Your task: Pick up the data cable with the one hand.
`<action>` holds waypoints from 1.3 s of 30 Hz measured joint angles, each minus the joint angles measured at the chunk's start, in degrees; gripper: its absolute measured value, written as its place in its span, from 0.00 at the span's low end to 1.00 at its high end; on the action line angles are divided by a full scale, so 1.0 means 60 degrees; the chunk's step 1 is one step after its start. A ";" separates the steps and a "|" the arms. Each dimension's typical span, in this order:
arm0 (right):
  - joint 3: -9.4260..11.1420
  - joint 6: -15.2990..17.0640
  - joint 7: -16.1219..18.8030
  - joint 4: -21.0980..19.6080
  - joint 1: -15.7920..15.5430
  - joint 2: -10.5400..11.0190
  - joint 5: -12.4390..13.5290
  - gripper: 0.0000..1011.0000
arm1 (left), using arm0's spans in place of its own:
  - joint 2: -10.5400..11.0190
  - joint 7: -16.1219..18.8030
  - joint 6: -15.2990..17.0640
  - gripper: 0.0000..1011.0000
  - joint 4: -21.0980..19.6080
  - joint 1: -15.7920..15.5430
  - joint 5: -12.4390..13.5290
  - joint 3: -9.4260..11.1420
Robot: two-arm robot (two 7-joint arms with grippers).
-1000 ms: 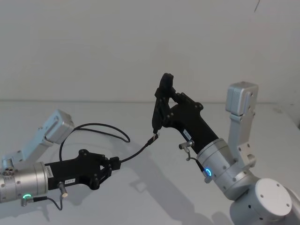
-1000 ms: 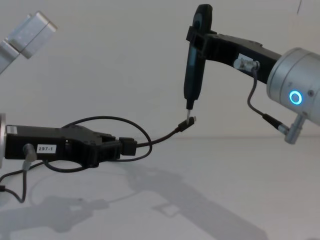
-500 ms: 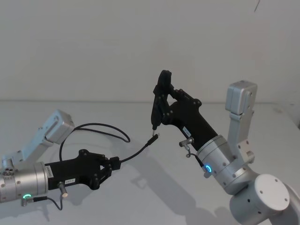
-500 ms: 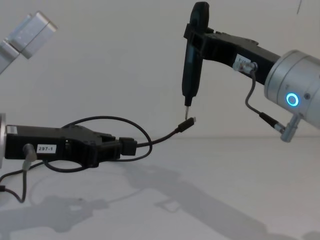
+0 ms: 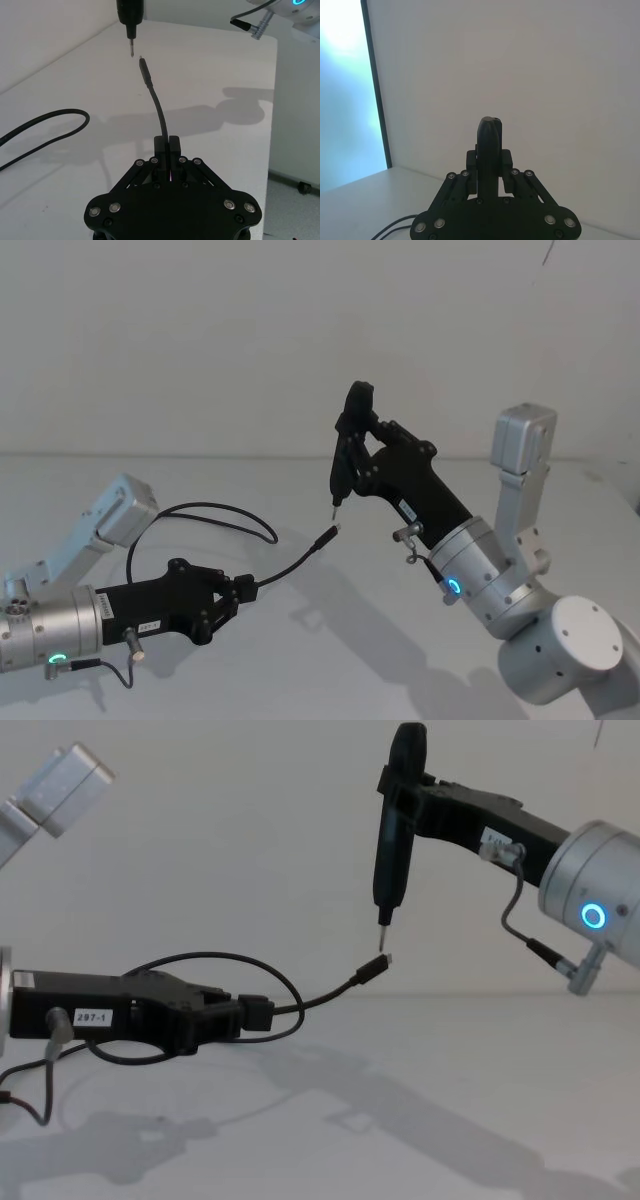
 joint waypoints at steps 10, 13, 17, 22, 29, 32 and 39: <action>0.0034 -0.0091 0.0152 0.0272 0.0223 0.0130 0.0161 0.28 | 0.0000 0.0000 0.0000 0.05 0.0000 0.0000 0.0000 0.0000; 0.0029 -0.0084 0.0220 0.0291 0.0262 0.0197 0.0210 0.28 | 0.0000 0.0000 0.0000 0.05 0.0000 0.0000 0.0000 0.0000; 0.0003 -0.0023 0.0332 0.0290 0.0290 0.0297 0.0277 0.28 | 0.0000 0.0000 0.0000 0.05 0.0000 0.0000 0.0000 0.0000; -0.0057 0.0228 0.0545 0.0195 0.0304 0.0486 0.0428 0.28 | 0.0000 0.0000 0.0000 0.05 0.0000 0.0000 0.0000 0.0000; -0.0153 0.0566 0.0816 0.0006 0.0278 0.0704 0.0627 0.28 | 0.0000 0.0000 0.0000 0.05 0.0000 0.0000 0.0000 0.0000; -0.0204 0.0686 0.0904 -0.0068 0.0259 0.0796 0.0700 0.28 | 0.0000 0.0000 0.0000 0.05 0.0000 0.0000 0.0000 0.0000; -0.0290 0.0887 0.1026 -0.0170 0.0244 0.0920 0.0838 0.28 | 0.0001 0.0000 0.0000 0.05 0.0001 0.0000 0.0000 0.0000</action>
